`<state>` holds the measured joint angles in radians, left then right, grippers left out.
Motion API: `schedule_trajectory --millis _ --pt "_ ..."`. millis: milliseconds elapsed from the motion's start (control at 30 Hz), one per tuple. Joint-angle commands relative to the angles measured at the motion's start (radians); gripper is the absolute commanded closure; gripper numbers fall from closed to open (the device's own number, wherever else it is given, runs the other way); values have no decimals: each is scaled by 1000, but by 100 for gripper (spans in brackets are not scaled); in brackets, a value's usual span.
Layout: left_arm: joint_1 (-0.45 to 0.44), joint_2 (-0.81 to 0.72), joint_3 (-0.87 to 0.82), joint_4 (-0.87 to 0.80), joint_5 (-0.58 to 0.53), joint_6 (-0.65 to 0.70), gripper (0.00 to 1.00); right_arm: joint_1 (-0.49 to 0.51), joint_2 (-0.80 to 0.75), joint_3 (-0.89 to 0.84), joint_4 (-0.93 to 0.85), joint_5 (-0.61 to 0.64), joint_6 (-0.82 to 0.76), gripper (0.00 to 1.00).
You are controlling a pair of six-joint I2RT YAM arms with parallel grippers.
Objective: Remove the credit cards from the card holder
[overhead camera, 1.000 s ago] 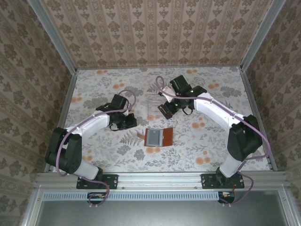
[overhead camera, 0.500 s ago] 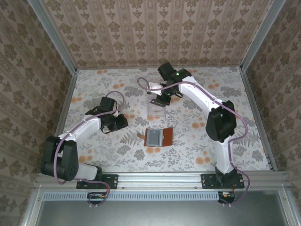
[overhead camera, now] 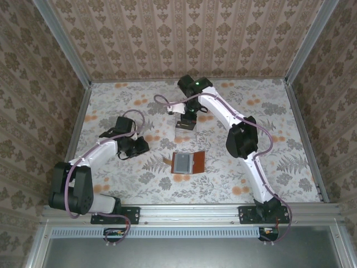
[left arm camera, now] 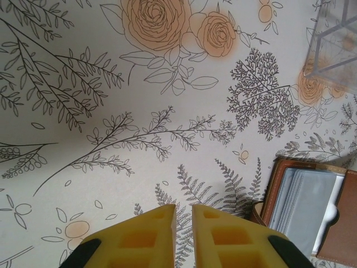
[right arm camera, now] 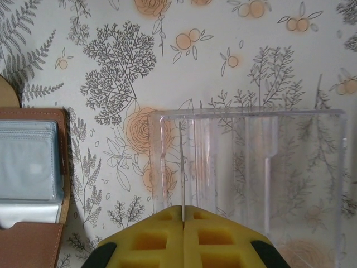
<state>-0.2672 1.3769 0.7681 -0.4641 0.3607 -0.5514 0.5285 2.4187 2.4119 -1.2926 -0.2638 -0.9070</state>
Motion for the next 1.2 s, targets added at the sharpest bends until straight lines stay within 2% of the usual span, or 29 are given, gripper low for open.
schedule_trajectory --millis 0,600,633,733,833,1167 --pt "14 -8 -8 1 18 31 83 7 43 48 -57 3 -19 100" --pt "22 -17 0 -32 41 38 82 14 123 58 -180 -91 -12 100" --pt "22 -19 0 -37 40 38 82 14 126 59 -174 -87 -9 99" --pt "22 -24 3 -47 40 38 82 15 126 59 -138 -73 2 87" --pt "22 -27 6 -50 38 38 82 14 117 65 -94 -37 11 82" --pt "19 -18 47 -73 35 41 82 8 69 80 -8 57 20 80"
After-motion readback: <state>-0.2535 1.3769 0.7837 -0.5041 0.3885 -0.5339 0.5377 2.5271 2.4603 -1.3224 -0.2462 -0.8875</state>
